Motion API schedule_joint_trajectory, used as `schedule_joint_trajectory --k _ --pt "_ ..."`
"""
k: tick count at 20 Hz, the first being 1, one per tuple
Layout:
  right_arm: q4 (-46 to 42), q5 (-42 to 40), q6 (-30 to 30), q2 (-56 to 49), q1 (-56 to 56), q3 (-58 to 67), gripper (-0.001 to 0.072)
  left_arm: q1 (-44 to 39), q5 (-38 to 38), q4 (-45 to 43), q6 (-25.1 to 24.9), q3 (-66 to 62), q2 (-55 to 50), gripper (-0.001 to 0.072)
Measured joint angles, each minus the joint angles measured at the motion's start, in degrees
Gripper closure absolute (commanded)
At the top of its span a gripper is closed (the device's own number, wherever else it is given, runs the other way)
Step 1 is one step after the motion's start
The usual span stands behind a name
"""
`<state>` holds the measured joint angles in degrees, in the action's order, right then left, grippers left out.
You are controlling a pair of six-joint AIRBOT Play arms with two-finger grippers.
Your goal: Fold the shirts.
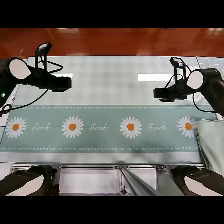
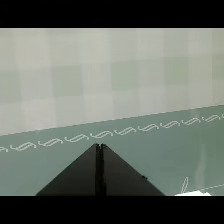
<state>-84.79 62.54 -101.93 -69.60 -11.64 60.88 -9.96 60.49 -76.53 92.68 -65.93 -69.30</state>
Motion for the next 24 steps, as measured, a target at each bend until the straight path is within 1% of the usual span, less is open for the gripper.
schedule_joint_trajectory --k 14,16,18,20,21,23,24 --pt "0.0 0.0 0.0 0.0 0.0 0.0 0.068 0.0 -0.1 0.0 0.0 0.0 0.0 0.0692" --pt "0.0 -0.4 0.0 0.0 0.0 0.0 0.068 0.0 -1.5 0.0 0.0 0.0 0.0 0.0692" --pt "0.0 -4.3 0.0 0.0 0.0 0.0 0.0679 0.0 -4.2 0.0 0.0 0.0 0.0 0.0692" --pt "0.0 -10.3 0.0 0.1 0.0 0.0 0.068 0.3 -7.9 0.0 -0.2 0.0 0.0 0.0685" --pt "0.6 -13.7 0.0 0.2 0.0 0.0 0.0679 0.5 -9.6 0.0 -0.2 0.0 0.0 0.0597" --pt "1.0 -21.3 0.0 0.4 0.1 0.0 0.0678 1.2 -11.9 0.0 -0.3 -0.7 0.0 0.0207" --pt "0.4 -25.0 0.1 0.6 0.2 0.0 0.0671 1.7 -12.3 0.0 -0.3 -1.2 0.1 0.0204"
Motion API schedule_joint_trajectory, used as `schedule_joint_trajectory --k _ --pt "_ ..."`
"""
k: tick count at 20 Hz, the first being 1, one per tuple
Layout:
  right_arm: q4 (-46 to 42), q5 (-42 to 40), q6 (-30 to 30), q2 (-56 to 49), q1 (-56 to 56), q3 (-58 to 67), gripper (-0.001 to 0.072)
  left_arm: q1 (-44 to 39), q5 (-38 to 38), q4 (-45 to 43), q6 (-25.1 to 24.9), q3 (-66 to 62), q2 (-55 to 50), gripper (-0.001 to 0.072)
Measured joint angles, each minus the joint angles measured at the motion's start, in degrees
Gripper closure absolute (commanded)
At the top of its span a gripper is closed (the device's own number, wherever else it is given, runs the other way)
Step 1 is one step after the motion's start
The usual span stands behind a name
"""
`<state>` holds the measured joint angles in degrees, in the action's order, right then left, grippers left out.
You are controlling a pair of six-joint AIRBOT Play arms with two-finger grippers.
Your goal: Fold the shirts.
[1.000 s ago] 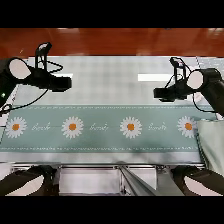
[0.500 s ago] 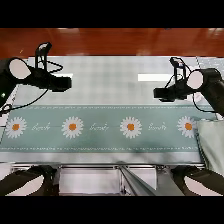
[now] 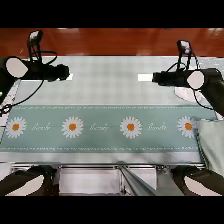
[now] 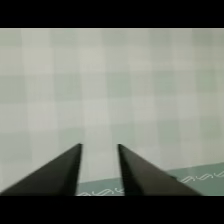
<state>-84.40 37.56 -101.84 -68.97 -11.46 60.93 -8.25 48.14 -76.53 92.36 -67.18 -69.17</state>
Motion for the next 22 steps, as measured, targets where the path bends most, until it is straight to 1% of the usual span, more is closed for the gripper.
schedule_joint_trajectory --k 1,2,3,4,6,8,11,15,18,20,22 --pt "-1.6 -3.5 0.2 0.4 0.2 0.2 0.0582 0.8 0.1 0.0 0.0 -0.9 0.2 0.0204" --pt "-3.3 -6.2 0.4 1.0 0.7 0.5 0.043 1.7 1.4 0.0 0.0 -1.9 0.5 0.0205" --pt "-5.4 -8.4 0.5 1.6 1.5 0.8 0.0382 2.6 3.8 0.0 0.0 -2.8 1.0 0.0204" --pt "-7.0 -9.5 0.6 2.1 2.4 1.0 0.0289 3.4 6.4 -0.1 -0.2 -3.5 1.6 0.0204" --pt "-10.9 -10.5 0.6 2.5 5.0 1.2 0.0293 4.3 12.8 -0.3 -1.8 -3.6 4.2 0.0204" --pt "-15.0 -10.5 0.6 1.6 9.3 1.4 0.0293 4.1 17.0 0.6 -3.3 -1.2 8.4 0.0204" --pt "-17.6 -9.3 -1.6 -1.8 18.0 1.4 0.0294 2.9 19.8 1.3 -4.1 5.3 16.3 0.0204" --pt "-16.0 -5.9 -3.2 -8.3 27.8 2.3 0.0294 2.3 19.6 1.8 -4.1 14.5 24.2 0.0205" --pt "-13.5 -4.0 -3.3 -14.1 31.1 4.3 0.0295 2.2 17.6 1.9 -4.1 18.7 25.9 0.0204" --pt "-10.5 -2.5 -2.1 -17.9 32.1 6.1 0.0297 2.1 15.6 2.0 -4.1 20.2 26.0 0.0205" --pt "-7.0 -0.3 -0.6 -21.4 32.6 7.4 0.0317 2.2 13.0 2.0 -4.1 21.0 25.8 0.0204"
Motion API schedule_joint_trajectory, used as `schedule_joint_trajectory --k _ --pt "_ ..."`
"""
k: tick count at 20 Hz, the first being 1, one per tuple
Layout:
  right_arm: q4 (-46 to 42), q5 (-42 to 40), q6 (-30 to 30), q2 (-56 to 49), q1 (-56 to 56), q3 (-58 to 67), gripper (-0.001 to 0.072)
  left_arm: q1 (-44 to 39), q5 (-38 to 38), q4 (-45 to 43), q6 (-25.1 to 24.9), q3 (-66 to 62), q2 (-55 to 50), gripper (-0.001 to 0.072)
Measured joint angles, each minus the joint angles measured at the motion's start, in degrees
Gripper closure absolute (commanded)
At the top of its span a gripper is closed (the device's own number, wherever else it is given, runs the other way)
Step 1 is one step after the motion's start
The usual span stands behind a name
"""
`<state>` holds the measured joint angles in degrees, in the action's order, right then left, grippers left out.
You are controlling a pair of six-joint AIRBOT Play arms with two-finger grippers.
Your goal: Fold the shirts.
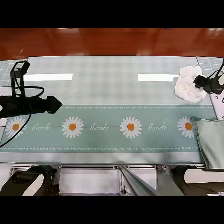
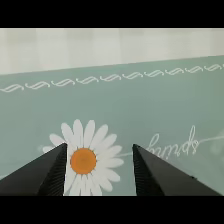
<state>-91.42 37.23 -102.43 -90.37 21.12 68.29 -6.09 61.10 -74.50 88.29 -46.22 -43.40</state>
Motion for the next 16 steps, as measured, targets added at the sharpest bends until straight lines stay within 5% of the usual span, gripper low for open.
schedule_joint_trajectory --k 1,3,16 --pt "1.6 0.8 0.8 -1.4 0.2 0.4 0.0394 0.0 -2.0 0.0 0.0 0.2 -0.3 0.0205" --pt "4.5 2.4 2.1 -3.2 0.4 1.1 0.0677 0.0 -4.9 0.1 0.0 0.5 -0.9 0.0205" --pt "22.3 12.2 24.6 14.6 -1.5 28.8 0.068 2.5 -9.7 -3.8 3.2 0.6 -1.6 0.0205"
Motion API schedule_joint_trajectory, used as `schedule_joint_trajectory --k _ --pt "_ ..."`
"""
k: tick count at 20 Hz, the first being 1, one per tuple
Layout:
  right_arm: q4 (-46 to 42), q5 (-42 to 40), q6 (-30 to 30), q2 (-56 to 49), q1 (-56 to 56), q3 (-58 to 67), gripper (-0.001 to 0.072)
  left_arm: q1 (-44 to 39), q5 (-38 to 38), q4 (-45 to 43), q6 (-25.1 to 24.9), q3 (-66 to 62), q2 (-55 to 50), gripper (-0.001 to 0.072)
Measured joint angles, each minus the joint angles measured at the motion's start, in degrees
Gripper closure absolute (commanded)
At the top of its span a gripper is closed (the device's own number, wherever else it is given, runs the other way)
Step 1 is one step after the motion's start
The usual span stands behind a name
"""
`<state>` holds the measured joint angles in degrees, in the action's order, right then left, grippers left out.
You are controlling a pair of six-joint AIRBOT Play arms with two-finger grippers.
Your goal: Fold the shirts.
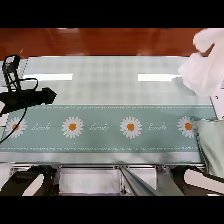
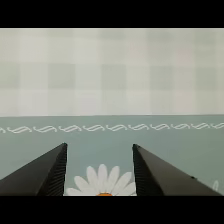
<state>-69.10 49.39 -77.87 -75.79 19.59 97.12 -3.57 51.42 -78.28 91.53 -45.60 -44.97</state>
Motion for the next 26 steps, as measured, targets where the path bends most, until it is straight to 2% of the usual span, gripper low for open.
schedule_joint_trajectory --k 4,7,15,18,21,26 --pt "1.4 1.0 3.2 5.2 -5.7 9.9 0.068 0.2 0.1 1.4 0.4 0.0 0.3 0.0205" --pt "0.8 1.3 4.3 7.0 -11.0 16.9 0.068 0.5 0.3 -0.9 0.4 0.0 1.5 0.0205" --pt "-0.5 2.7 5.0 10.5 -26.2 21.5 0.068 3.5 2.3 -5.5 0.8 0.0 7.6 0.0205" --pt "-1.0 8.9 5.0 10.7 -33.1 18.6 0.068 3.8 2.8 -3.8 0.8 0.0 9.2 0.0205" --pt "-0.9 14.0 4.3 10.3 -40.9 10.1 0.068 3.9 3.0 -2.1 0.8 0.0 9.9 0.0205" --pt "3.6 13.8 3.5 3.6 -55.2 -8.6 0.0679 3.9 3.6 -0.9 0.8 0.0 10.2 0.0205"
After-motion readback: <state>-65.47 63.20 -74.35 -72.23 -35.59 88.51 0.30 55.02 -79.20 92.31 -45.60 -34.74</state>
